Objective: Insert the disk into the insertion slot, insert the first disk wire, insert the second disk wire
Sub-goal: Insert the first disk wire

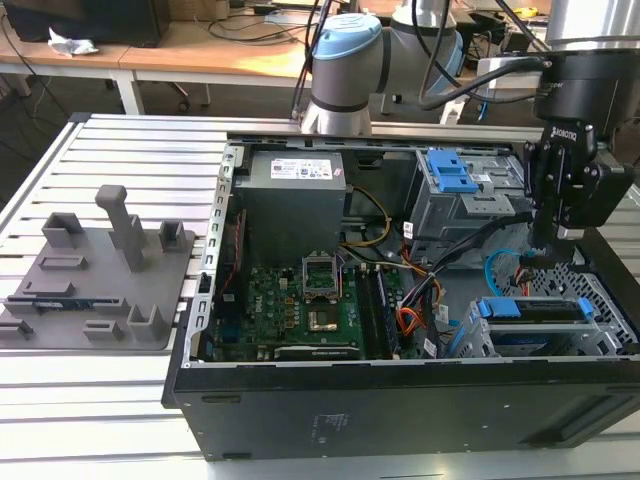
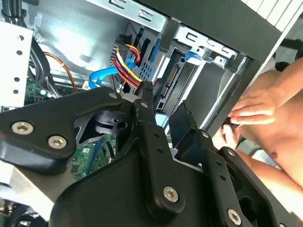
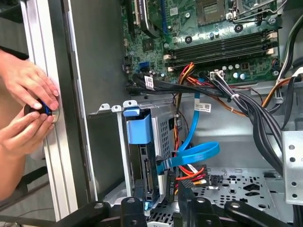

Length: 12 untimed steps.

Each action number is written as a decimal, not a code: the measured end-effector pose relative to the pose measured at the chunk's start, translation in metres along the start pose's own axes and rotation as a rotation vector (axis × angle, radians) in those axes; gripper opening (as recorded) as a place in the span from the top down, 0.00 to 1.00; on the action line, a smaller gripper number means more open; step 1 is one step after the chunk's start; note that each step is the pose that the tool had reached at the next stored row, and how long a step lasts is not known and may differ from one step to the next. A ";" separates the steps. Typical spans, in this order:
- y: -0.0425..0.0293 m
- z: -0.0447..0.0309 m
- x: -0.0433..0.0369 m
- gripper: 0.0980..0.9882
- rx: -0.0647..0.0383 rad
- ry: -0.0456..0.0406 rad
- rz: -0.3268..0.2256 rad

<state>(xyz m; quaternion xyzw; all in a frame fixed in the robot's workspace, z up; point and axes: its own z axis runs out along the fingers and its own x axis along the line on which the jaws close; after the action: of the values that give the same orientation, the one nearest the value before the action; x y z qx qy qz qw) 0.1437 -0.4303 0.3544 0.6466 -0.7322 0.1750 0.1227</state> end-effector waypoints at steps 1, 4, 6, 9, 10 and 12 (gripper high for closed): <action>0.0001 0.0009 -0.0004 0.65 -0.004 0.0011 0.011; 0.0007 0.0027 -0.0041 0.65 -0.004 0.0031 0.016; 0.0013 0.0031 -0.0084 0.65 -0.003 0.0083 0.016; 0.0018 0.0041 -0.0122 0.65 0.002 0.0150 0.011; 0.0019 0.0047 -0.0128 0.65 0.005 0.0164 0.008; 0.0022 0.0067 -0.0140 0.65 0.015 0.0200 -0.002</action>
<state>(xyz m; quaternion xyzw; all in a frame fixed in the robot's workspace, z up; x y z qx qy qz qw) 0.1437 -0.4202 0.3424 0.6464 -0.7291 0.1868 0.1254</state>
